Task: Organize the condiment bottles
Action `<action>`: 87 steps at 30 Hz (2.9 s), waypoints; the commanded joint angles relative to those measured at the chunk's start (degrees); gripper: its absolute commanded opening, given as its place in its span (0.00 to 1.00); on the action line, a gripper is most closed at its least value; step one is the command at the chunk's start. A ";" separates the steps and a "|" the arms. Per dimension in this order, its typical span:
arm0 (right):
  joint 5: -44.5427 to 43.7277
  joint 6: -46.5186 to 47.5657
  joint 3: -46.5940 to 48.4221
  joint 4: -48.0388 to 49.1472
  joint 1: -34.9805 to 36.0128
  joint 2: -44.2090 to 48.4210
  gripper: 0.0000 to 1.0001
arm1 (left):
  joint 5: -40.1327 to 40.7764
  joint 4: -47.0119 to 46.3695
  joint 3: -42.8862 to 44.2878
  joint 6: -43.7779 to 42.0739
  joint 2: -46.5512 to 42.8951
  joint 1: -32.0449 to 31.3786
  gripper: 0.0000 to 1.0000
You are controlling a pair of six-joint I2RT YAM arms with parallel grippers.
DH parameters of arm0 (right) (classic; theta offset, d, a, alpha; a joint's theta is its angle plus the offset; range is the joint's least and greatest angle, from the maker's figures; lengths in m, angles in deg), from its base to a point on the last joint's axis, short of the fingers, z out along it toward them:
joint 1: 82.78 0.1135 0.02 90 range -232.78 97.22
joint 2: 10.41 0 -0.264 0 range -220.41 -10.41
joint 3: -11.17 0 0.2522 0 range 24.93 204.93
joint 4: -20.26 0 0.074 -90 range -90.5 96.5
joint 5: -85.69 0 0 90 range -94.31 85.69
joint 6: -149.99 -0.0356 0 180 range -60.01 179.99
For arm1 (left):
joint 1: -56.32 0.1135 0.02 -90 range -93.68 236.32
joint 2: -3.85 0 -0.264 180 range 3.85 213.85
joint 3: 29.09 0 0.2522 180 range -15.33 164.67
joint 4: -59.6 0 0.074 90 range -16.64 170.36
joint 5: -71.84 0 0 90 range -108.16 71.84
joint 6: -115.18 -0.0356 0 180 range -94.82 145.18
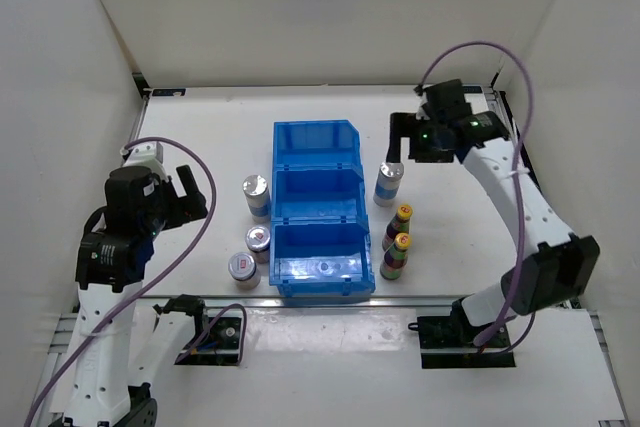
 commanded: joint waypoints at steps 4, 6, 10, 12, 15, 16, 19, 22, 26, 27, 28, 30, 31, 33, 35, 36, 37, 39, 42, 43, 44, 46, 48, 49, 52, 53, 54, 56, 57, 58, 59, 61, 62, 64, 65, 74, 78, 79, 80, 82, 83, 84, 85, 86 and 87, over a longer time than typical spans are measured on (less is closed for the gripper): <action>-7.34 2.48 3.07 -5.29 6.65 -8.23 1.00 | -0.77 0.41 -0.51 -1.60 0.14 -0.98 1.00; -11.71 2.48 1.66 -4.77 10.16 -10.25 1.00 | -0.77 0.41 -0.51 -2.12 0.67 -0.98 1.00; -15.60 2.48 0.07 -2.92 11.32 -11.67 1.00 | -0.77 0.41 0.02 -2.13 1.20 -0.98 1.00; -16.31 2.48 -2.03 -0.11 11.32 -11.67 1.00 | -0.77 0.41 0.02 -2.65 1.73 -0.98 1.00; -16.84 1.78 -2.04 0.42 10.52 -13.25 1.00 | -0.77 0.41 0.02 -2.65 2.25 -0.98 1.00; -16.84 1.78 -2.04 0.95 9.92 -14.12 1.00 | -0.77 0.41 0.54 -2.65 2.25 -0.98 1.00; -16.31 1.78 -2.56 2.96 9.38 -14.84 1.00 | -1.30 0.94 0.55 -3.18 2.78 -0.98 1.00; -14.39 2.57 -3.18 5.69 8.60 -16.15 0.96 | -1.30 0.94 0.55 -3.18 3.30 -0.98 1.00; -10.43 3.10 -2.04 6.22 8.06 -18.17 0.70 | -1.30 0.94 0.55 -3.18 3.31 -0.98 1.00; -9.82 3.10 -2.04 6.22 8.06 -18.18 0.65 | -1.30 1.46 0.55 -3.18 3.83 -0.98 1.00; -9.81 3.71 -1.43 6.22 8.06 -18.18 0.61 | -1.30 1.47 0.55 -3.18 3.84 -0.98 1.00; -10.95 3.19 -0.81 6.22 8.06 -15.38 0.46 | -1.30 1.47 0.55 -3.18 3.84 -0.98 1.00; -10.95 3.18 -0.28 6.22 8.06 -15.36 0.46 | -1.30 1.47 0.55 -3.18 3.84 -0.98 1.00; -11.48 2.48 0.85 6.22 8.06 -12.91 0.24 | -0.25 1.47 0.55 -3.18 3.84 -0.98 1.00; -11.48 2.48 4.18 6.22 8.06 -11.85 0.19 | 0.37 1.47 0.55 -3.18 3.84 -0.98 1.00; -12.18 2.48 5.60 6.22 8.76 -11.85 0.19 | 0.37 1.47 0.55 -2.66 3.84 -0.98 1.00; -12.18 3.09 7.26 5.70 9.46 -12.37 0.17 | 0.37 1.47 0.55 -2.65 3.84 -0.98 1.00; -13.67 3.71 13.04 5.09 10.86 -13.60 0.12 | 0.37 1.47 0.55 -2.13 3.84 -0.98 1.00; -15.08 4.24 19.65 3.24 13.06 -17.81 0.10 | 0.37 1.47 0.55 -2.13 3.84 -0.98 1.00; -15.08 4.24 23.41 3.24 13.60 -20.35 0.10 | 0.37 1.47 0.55 -2.13 3.84 -0.98 1.00; -15.08 4.85 25.19 3.24 14.12 -21.68 0.09 | 0.90 1.47 0.55 -2.13 3.84 -0.98 1.00; -15.08 4.85 28.88 2.71 15.53 -26.49 0.09 | 0.90 1.47 0.55 -1.52 3.84 -0.98 1.00; -15.08 5.38 35.12 0.26 16.33 -30.02 0.09 | 1.43 1.47 0.55 -0.99 4.45 -0.98 1.00; -14.56 5.38 37.14 -0.45 17.02 -33.61 0.09 | 0.91 1.47 0.55 -0.98 5.06 -0.98 1.00; -16.57 4.86 43.22 -2.74 17.73 -39.51 0.08 | 0.12 1.47 2.29 -0.98 6.12 -0.98 1.00; -16.58 4.33 43.23 -2.74 17.73 -40.32 0.08 | -0.50 1.47 2.31 -0.46 7.08 -0.98 1.00; -16.58 4.33 43.84 -2.74 17.73 -41.02 0.08 | -1.20 1.47 3.18 -0.46 7.61 -0.98 1.00; -17.19 3.54 44.54 -2.74 17.73 -43.04 0.08 | -3.57 0.95 3.97 -0.46 8.31 -0.98 1.00; -16.58 3.54 44.55 -2.74 17.73 -44.09 0.08 | -4.28 0.94 3.98 -0.46 8.93 -0.98 1.00; -15.19 3.54 44.55 -2.74 17.73 -44.63 0.09 | -4.81 0.94 3.98 -0.46 8.93 -0.98 1.00; -14.21 3.54 43.85 -2.74 17.21 -45.15 0.16 | -4.81 0.94 3.98 -0.46 9.46 -0.98 1.00; -13.59 2.93 43.32 -2.74 16.68 -46.56 0.27 | -3.76 0.94 3.45 0.77 9.99 -0.98 1.00; -13.59 2.92 43.31 -2.74 16.68 -46.56 0.36 | -3.76 0.94 2.58 1.56 10.60 -0.98 1.00; -12.80 2.92 43.31 -2.74 16.68 -47.18 0.54 | -3.23 0.41 1.87 2.80 11.13 -0.98 1.00; -12.80 2.92 43.92 -2.74 16.68 -47.18 0.73 | -4.27 0.41 1.87 2.80 11.13 -0.98 1.00; -17.64 -1.83 52.88 -7.83 16.15 -39.01 1.00 | -4.01 -6.17 0.03 2.63 9.81 -0.98 1.00; -17.63 -1.83 61.22 -11.61 15.63 -37.69 1.00 | -10.67 -13.63 -1.39 1.04 14.01 -0.98 1.00; -17.63 -1.13 62.29 -12.66 15.62 -37.69 1.00 | -11.83 -14.35 -1.39 0.43 15.60 -0.98 1.00; -17.63 -0.60 63.26 -14.85 14.93 -37.69 1.00 | -12.37 -14.35 -1.39 0.42 17.44 -2.11 1.00; -16.33 -0.60 63.97 -16.79 13.34 -36.99 1.00 | -11.06 -14.35 -0.34 0.42 22.61 -4.05 1.00; -15.18 -0.60 62.32 -16.80 12.73 -35.42 1.00 | -10.44 -14.96 0.36 0.95 23.95 -6.15 1.00; -14.04 -1.29 60.47 -16.80 11.94 -34.18 1.00 | -9.65 -16.01 0.37 0.95 24.92 -7.21 1.00; -13.25 -1.30 58.45 -16.28 11.93 -33.13 1.00 | -9.65 -16.89 0.37 0.95 25.89 -8.01 1.00; -12.72 -1.30 54.78 -15.75 11.93 -31.03 1.00 | -9.65 -18.64 0.89 0.95 27.46 -9.49 1.00; -12.19 -1.30 53.26 -15.05 11.41 -30.22 1.00 | -10.26 -19.36 0.90 0.95 28.44 -10.20 1.00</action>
